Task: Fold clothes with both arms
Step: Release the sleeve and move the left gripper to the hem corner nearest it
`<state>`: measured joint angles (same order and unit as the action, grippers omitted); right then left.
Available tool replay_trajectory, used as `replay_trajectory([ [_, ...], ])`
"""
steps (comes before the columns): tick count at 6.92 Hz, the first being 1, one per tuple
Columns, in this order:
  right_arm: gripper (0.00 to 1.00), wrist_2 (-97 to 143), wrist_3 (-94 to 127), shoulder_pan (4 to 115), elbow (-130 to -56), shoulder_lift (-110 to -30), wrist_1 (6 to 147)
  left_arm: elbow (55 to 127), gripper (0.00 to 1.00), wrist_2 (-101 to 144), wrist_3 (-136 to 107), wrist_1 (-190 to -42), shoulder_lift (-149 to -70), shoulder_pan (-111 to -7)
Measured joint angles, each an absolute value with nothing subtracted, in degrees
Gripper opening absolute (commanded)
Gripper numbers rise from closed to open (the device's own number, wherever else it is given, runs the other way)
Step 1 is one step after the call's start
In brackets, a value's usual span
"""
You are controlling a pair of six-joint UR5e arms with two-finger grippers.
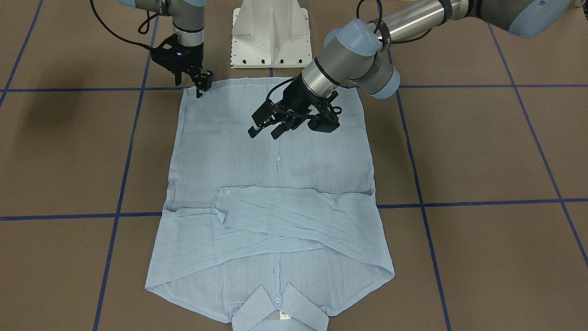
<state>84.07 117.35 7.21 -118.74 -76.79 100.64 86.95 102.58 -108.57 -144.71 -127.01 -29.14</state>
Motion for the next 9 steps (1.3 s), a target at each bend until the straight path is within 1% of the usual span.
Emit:
replay_trajectory([
  [1, 0.5, 84.1, 117.3, 7.3, -118.4, -76.8, 100.6, 86.8, 0.87, 102.6, -108.6, -144.7, -127.0, -29.2],
  [2, 0.22, 84.1, 117.3, 7.3, -118.1, -76.7, 100.6, 86.7, 0.87, 102.6, -108.5, -144.8, -127.0, -29.2],
  [3, 0.0, 84.2, 117.4, 7.4, -118.1, -76.7, 100.6, 86.6, 0.87, 102.5, -108.5, -144.8, -127.0, -29.2],
  [7, 0.0, 84.7, 117.3, 7.7, -118.8, -76.7, 100.5, 86.7, 0.85, 102.6, -108.6, -143.9, -126.5, -29.2],
  [8, 0.0, 85.0, 117.2, 8.2, -120.1, -76.7, 100.6, 88.4, 0.83, 102.8, -108.6, -141.7, -124.0, -29.1],
  [9, 0.0, 85.4, 117.2, 8.7, -121.4, -76.8, 100.7, 92.4, 0.81, 102.8, -108.6, -137.8, -120.1, -29.0],
])
